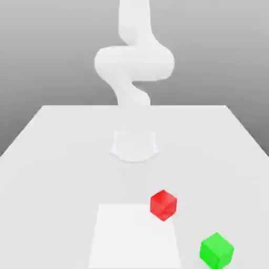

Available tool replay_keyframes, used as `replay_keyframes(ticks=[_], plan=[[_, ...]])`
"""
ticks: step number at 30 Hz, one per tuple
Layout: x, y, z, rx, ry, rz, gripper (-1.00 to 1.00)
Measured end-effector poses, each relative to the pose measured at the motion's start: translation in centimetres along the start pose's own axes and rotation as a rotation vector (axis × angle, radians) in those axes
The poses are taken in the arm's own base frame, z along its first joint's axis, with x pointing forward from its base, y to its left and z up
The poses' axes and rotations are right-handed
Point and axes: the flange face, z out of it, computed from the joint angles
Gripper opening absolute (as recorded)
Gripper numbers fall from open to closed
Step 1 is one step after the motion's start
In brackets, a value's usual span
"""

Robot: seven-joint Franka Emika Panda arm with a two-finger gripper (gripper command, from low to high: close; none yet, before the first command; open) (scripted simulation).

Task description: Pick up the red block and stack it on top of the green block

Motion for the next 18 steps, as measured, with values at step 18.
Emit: replay_keyframes(ticks=[18], plan=[[-22.0,17.1,29.8,-0.593,-0.23,0.631,0.0]])
